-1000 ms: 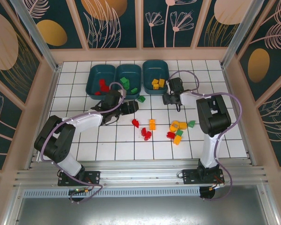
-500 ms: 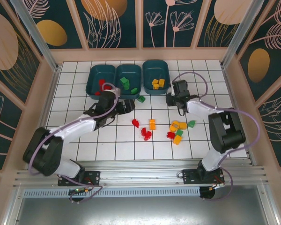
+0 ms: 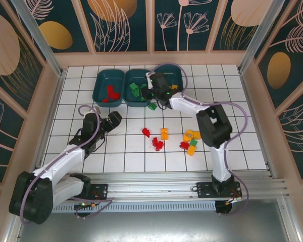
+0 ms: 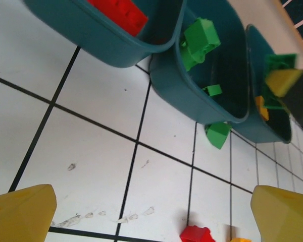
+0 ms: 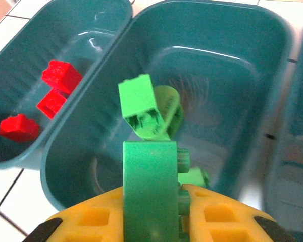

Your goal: Sort the legos into containers by color

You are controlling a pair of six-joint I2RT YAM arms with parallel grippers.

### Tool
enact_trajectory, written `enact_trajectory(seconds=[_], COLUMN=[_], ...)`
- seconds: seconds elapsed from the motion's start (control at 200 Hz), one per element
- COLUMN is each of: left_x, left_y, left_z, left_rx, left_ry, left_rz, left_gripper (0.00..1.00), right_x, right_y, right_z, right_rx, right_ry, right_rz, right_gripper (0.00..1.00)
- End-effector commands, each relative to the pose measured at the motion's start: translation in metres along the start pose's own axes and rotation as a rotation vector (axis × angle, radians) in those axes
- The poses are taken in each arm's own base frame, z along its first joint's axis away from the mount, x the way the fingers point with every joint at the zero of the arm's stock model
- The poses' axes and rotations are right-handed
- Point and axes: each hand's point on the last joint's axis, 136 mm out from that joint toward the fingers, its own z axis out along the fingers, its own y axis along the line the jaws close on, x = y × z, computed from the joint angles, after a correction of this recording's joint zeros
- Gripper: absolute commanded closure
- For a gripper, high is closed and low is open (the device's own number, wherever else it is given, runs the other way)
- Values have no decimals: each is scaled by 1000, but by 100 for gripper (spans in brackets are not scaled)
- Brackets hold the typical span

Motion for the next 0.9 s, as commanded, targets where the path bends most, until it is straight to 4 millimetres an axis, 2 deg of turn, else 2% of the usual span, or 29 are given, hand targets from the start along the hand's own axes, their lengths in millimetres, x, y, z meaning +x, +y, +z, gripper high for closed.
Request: enact_trajectory(seconds=[0.0,0.07,0.155,0.25,0.32,0.365,0.49,0.636,0.721,0.896], left_x=[2,3,2,1,-1,-1,2,8,11,20], left_y=[-5,-6,-7,-11,-14,-14,-15,-13,-13,-12], left_z=[-6,-7,-7,-7,-7,-6,-3,1,3,6], left_rx=[32,38,39,54,63,63,69,82,94,96], left_ry=[8,13,15,15,12,11,27,44,55,99], left_rz=[-16,-14,-4,4,11,13,14,-1,-9,-1], left_gripper=[2,1,2,1,2,1,1,1,1,1], right_x=[-14,-20,-32,-42,-40,-30,19,65,81,95], right_y=[1,4,4,8,7,5,0,-14,-15,-28], right_z=[15,20,15,-4,-22,-32,-48,-47,-38,-19], right_rx=[4,-25,-3,-2,-2,-5,-5,26,14,53], right_ry=[-3,21,-4,-33,-58,-55,20,107,162,226], right_rz=[27,61,61,52,50,39,-28,-92,-129,-164], right_gripper=[65,55,47,44,44,44,42,34,33,32])
